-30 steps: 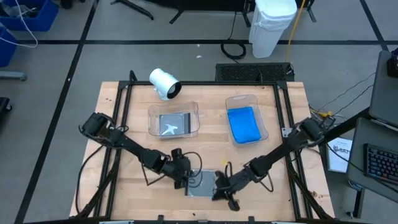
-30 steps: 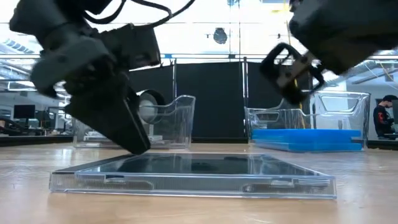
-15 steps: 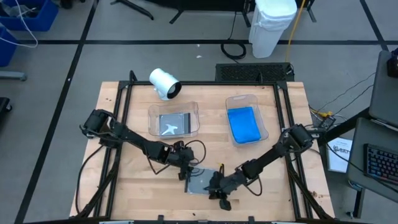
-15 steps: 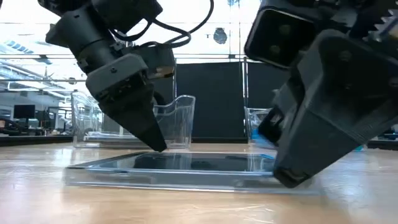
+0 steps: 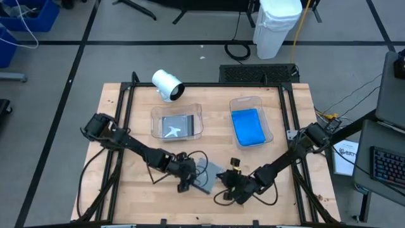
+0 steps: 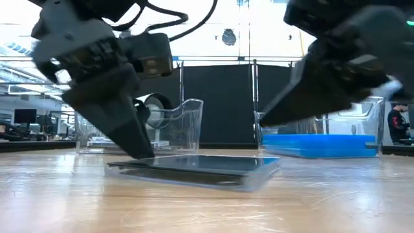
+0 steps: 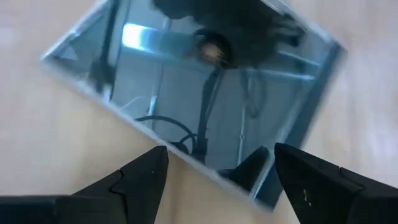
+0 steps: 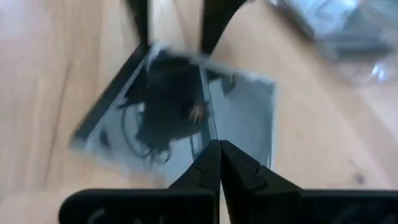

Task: Pick & place jewel cases by type
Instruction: Put the black cd case into the left transparent bin

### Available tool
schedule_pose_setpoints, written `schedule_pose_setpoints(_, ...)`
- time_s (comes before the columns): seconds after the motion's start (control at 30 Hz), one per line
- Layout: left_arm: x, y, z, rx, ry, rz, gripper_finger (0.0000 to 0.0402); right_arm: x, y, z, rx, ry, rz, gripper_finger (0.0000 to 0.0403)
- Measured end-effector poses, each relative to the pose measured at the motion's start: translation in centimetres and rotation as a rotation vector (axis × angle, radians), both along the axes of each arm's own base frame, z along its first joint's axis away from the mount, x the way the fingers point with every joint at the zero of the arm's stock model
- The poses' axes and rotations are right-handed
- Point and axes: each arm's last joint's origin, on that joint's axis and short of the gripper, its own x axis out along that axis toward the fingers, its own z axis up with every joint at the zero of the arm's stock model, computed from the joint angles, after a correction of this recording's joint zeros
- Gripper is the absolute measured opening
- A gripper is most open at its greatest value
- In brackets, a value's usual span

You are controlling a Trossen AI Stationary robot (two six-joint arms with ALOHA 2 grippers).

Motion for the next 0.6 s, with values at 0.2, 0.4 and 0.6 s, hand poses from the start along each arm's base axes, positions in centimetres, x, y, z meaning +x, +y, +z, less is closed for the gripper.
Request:
schedule_pose_setpoints(0.2,-0.2,-2.7,0.6,-0.06,-0.11,-0.216,0.0296,1.9,-0.2,0.9,0.063,-0.036,0.226,0.0)
schedule_pose_setpoints(0.4,-0.8,-4.0,0.7,0.018,-0.161,-0.359,0.0296,2.4,1.3,2.6,0.387,-0.081,0.638,0.0)
schedule_pose_setpoints(0.6,-1.1,-2.3,-0.1,0.244,-0.084,-0.233,0.0296,1.5,0.6,0.7,0.433,0.137,0.475,0.0)
